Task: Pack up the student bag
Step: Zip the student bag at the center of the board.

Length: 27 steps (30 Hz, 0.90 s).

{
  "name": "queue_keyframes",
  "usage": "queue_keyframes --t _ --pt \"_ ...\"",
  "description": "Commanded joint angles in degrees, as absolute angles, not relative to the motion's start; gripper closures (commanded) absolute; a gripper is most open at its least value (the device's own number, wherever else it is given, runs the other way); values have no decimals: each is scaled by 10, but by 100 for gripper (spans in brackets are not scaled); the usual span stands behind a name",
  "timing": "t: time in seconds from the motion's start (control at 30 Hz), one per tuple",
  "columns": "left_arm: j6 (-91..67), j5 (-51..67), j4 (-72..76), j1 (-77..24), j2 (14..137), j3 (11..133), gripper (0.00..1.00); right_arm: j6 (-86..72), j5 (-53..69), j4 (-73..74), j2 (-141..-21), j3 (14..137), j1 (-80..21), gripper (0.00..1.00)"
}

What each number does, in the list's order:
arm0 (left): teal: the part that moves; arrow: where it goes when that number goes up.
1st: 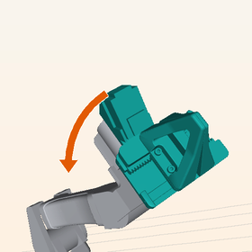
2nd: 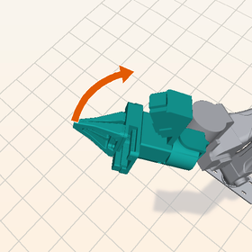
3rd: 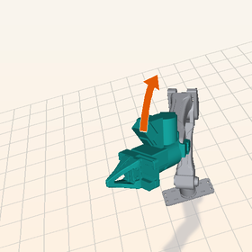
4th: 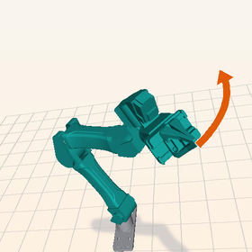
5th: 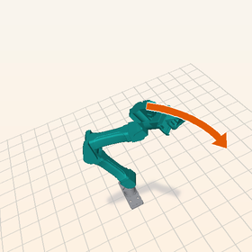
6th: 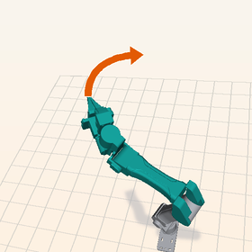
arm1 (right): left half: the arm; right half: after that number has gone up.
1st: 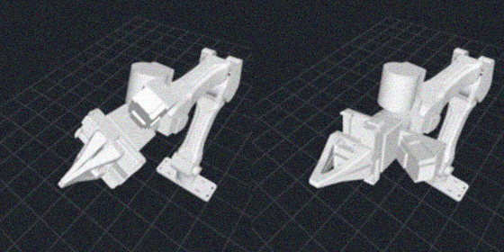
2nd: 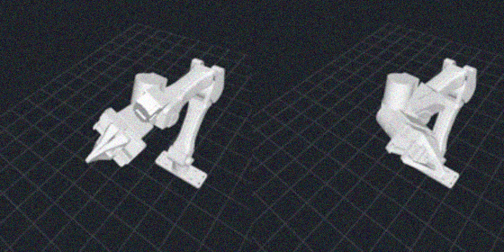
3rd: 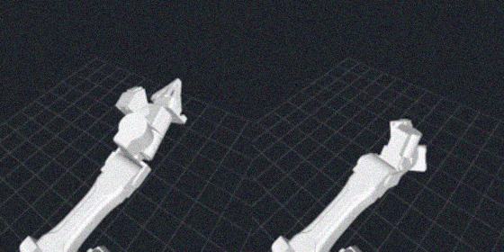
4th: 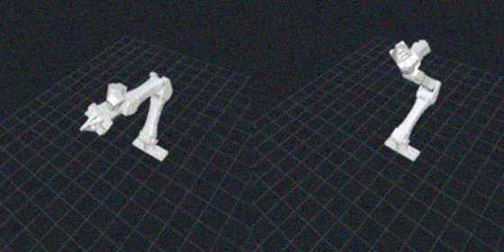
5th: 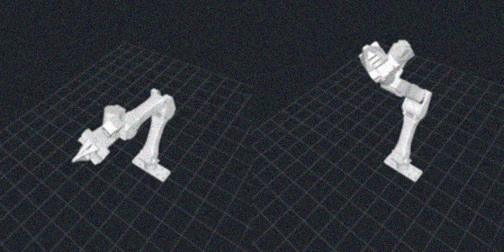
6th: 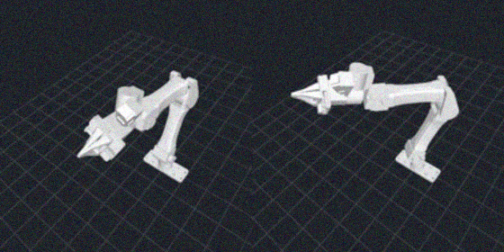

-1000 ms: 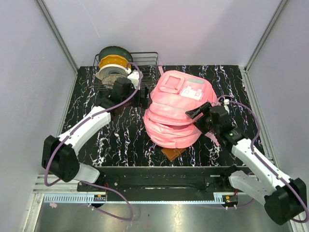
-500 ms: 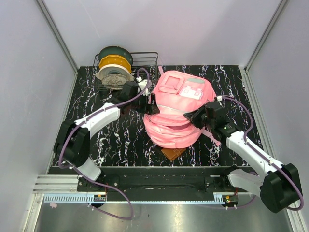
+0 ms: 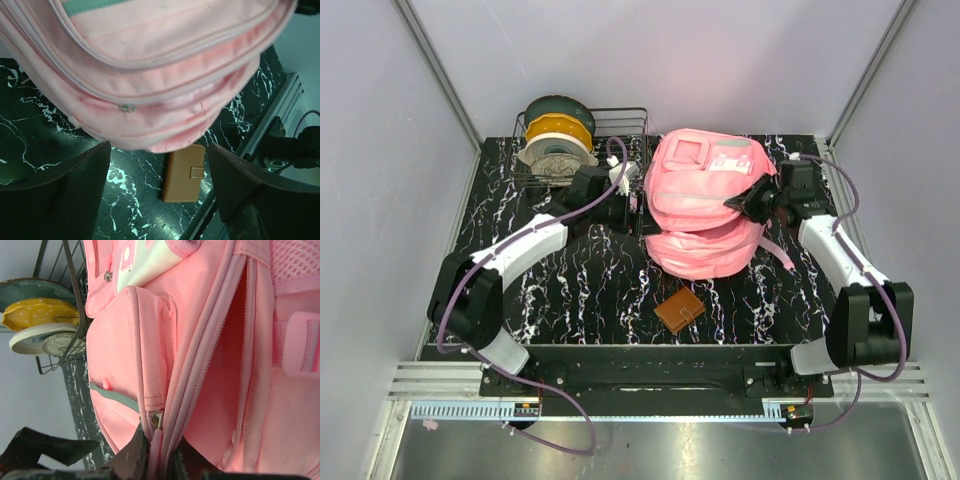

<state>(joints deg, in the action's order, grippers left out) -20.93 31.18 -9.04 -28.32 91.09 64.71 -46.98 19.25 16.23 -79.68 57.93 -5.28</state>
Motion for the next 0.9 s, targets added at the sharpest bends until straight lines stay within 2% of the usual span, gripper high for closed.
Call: queue_keyframes --t 0.0,0.03,0.1,0.13,0.17,0.3,0.4,0.5,0.6,0.73,0.87 --pt "-210 334 -57 -289 868 671 17 -339 180 178 -844 692 -26 100" --pt "-209 329 -57 -289 867 667 17 -333 167 195 -851 704 -22 99" --pt "-205 323 -57 -291 867 664 17 -325 140 220 -851 716 -19 75" --pt "-203 316 -58 -291 867 663 17 -331 129 229 -846 715 -19 62" --pt "-202 313 -61 -291 867 662 16 -335 131 229 -835 708 -18 37" --pt "-193 284 -64 -291 876 668 14 -368 89 245 -733 641 -20 22" --pt "-185 267 -67 -291 894 686 14 -393 45 277 -650 605 -19 21" --pt "-177 239 -83 -287 929 728 13 -445 97 273 -601 580 -28 27" --pt "-176 224 -84 -275 972 778 12 -499 71 275 -578 565 -90 29" --pt "-189 269 -85 -248 1041 846 12 -576 3 253 -567 534 -197 32" --pt "-188 296 -107 -243 1091 889 12 -627 -59 232 -567 496 -224 32"
